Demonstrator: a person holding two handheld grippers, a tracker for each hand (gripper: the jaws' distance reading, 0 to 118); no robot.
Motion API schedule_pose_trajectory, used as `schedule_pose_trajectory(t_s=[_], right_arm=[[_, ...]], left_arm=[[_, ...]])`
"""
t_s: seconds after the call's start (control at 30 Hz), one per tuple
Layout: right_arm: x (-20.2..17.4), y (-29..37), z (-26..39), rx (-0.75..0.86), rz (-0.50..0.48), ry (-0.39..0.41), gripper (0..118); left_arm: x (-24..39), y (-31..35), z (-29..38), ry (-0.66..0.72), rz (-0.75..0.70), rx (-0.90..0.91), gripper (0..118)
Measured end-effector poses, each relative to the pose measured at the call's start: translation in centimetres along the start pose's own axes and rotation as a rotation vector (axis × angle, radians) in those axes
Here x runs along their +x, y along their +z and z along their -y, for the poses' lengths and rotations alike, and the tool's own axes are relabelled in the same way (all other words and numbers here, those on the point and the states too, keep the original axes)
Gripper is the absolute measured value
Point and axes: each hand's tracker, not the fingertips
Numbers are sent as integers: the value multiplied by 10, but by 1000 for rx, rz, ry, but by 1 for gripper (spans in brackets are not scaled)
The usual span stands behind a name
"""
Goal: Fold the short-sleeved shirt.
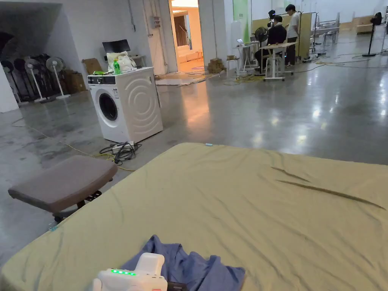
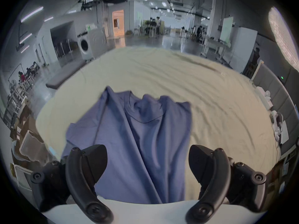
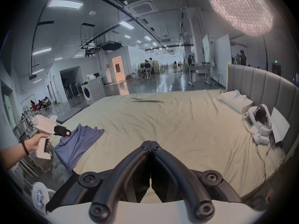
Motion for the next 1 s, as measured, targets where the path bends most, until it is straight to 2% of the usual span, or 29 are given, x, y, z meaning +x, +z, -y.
schedule_pose_trajectory(t_s=[0.1, 0.17, 0.23, 0.3, 0.4, 0.53, 0.57, 0.6, 0.67, 0.7, 0.83, 1.0], right_arm=[[-1, -18, 8, -54, 10, -25, 0], [-5, -27, 14, -91, 38, -38, 0], [-9, -31, 18, -101, 45, -45, 0], [-13, -32, 21, -114, 41, -46, 0], [-20, -34, 27, -144, 39, -17, 0], [-26, -38, 29, -171, 45, -18, 0], [-25, -37, 29, -170, 37, -31, 0], [-25, -36, 29, -164, 34, -38, 0], [-24, -32, 27, -155, 30, -49, 0], [-23, -29, 26, -153, 30, -50, 0], [-20, -21, 26, -148, 35, -3, 0], [-10, -15, 30, -149, 28, -1, 0]], left_arm=[[-11, -53, -8, -24, 7, -69, 106], [-23, -83, -11, 43, 55, -81, 106], [-31, -106, -16, 71, 22, -113, 106], [-39, -121, -15, 75, -54, -115, 105], [-41, -127, -8, 89, -20, -99, 99], [-30, -108, -6, 1, -6, -56, 29], [-28, -107, -5, -24, -11, -70, 15], [-26, -107, -5, -36, -17, -74, 8], [-27, -110, -2, -62, -98, -98, 5], [-28, -109, -5, -38, -52, -84, 5], [-30, -95, -8, -10, -45, -54, 5], [-41, -50, -25, 139, 67, 52, 5]])
